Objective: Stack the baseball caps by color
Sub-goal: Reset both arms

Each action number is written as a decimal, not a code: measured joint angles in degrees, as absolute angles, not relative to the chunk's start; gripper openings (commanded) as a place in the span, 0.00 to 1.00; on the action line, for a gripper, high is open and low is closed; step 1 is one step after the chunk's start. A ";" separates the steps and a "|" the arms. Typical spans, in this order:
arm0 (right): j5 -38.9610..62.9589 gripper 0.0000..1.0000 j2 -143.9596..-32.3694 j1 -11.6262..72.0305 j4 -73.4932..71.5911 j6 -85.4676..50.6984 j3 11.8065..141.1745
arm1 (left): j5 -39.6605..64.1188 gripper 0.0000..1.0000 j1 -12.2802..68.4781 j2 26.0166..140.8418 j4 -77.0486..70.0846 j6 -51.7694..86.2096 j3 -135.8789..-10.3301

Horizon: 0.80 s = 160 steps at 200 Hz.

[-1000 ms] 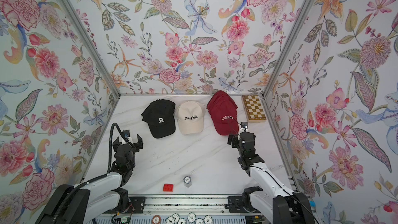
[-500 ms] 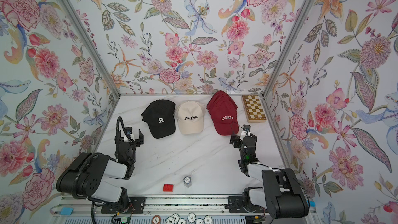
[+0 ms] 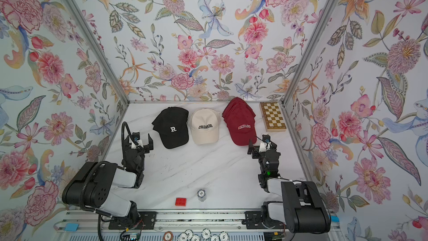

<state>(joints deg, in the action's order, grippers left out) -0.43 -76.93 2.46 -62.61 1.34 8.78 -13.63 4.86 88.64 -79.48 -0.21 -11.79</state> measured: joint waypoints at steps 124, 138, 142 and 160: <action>1.37 0.99 -88.75 1.61 -67.55 3.49 13.21 | -12.36 1.00 4.75 88.64 -78.59 0.03 -11.79; 1.80 0.99 -88.77 0.25 -66.30 2.85 15.92 | -12.34 1.00 4.75 88.64 -78.48 0.05 -11.81; 1.85 0.99 -88.75 -0.08 -66.22 2.68 16.40 | -12.34 1.00 4.75 88.64 -78.48 0.05 -11.81; 2.02 0.99 -88.73 -0.62 -65.43 2.28 16.97 | -12.32 1.00 4.75 88.64 -78.48 0.34 -11.79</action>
<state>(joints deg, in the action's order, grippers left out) 2.02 -88.73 -0.62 -65.43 2.28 16.97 -12.32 4.75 88.64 -78.48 0.34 -11.79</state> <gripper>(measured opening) 0.988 0.996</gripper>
